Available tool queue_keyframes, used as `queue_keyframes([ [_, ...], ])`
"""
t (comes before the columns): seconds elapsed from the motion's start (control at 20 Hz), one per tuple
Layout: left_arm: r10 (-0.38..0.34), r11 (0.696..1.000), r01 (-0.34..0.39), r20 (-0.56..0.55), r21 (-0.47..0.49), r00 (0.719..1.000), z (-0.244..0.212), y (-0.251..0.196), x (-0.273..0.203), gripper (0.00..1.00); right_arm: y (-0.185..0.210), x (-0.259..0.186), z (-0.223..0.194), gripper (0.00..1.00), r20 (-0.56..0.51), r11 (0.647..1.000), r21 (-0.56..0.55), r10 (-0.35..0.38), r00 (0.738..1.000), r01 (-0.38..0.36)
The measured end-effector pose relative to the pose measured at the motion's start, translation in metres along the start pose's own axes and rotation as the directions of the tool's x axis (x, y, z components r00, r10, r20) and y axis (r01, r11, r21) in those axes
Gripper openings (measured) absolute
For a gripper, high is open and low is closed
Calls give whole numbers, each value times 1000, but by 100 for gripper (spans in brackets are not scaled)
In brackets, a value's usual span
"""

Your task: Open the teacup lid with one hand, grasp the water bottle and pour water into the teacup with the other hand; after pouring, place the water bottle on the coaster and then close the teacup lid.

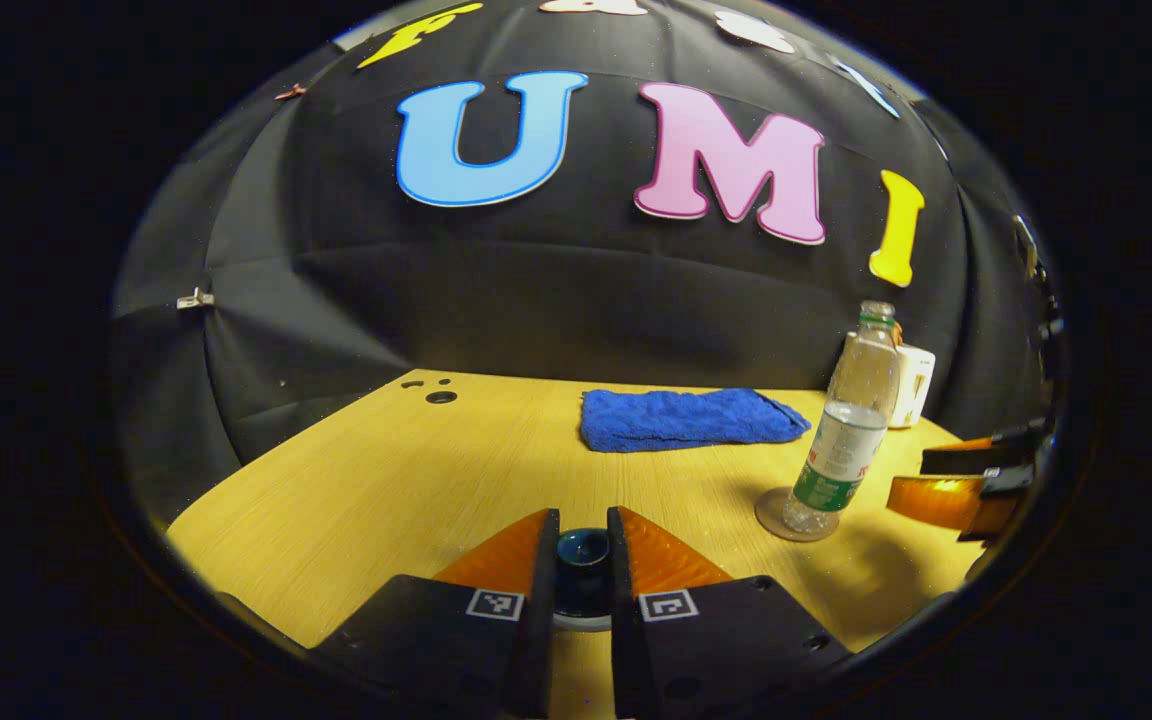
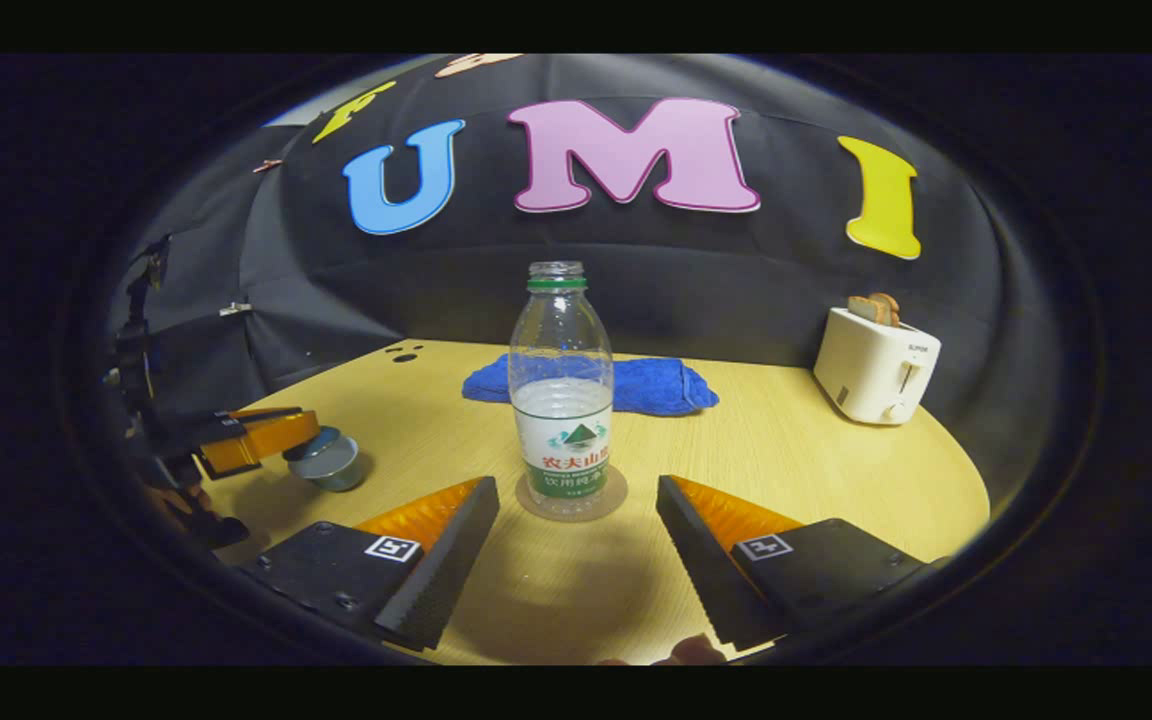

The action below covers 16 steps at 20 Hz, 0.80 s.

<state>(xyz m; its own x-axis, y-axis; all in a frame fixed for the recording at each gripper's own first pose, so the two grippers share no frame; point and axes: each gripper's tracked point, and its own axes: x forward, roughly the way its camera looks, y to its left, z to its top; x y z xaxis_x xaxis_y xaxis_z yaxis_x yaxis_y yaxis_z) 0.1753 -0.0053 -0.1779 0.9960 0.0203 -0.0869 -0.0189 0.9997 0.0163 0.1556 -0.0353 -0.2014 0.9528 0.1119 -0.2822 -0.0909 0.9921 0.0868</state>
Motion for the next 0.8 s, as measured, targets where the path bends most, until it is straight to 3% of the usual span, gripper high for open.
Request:
queue_keyframes([
  [0.05,-9,1000,9,-3,14,1000,-3,-4,3,24,-2,-1,-1,98,-6,1000,8,-2,1000,2],
  [0.35,17,998,-16,-11,58,1000,-12,-3,7,28,-6,4,1,98,-10,998,57,0,1000,1],
  [0.65,27,997,-27,-2,70,1000,-16,-2,6,27,-1,3,1,99,-9,999,42,17,1000,-17],
  [0.7,32,997,-31,-3,65,999,-16,-1,7,31,0,2,1,99,-11,999,35,20,1000,-20],
  [0.75,39,998,-38,-3,59,999,-15,0,6,28,0,0,0,99,-13,999,30,22,1000,-22],
  [0.8,49,997,-49,0,52,999,-12,2,3,33,0,-2,1,99,-17,999,27,23,1000,-22],
])
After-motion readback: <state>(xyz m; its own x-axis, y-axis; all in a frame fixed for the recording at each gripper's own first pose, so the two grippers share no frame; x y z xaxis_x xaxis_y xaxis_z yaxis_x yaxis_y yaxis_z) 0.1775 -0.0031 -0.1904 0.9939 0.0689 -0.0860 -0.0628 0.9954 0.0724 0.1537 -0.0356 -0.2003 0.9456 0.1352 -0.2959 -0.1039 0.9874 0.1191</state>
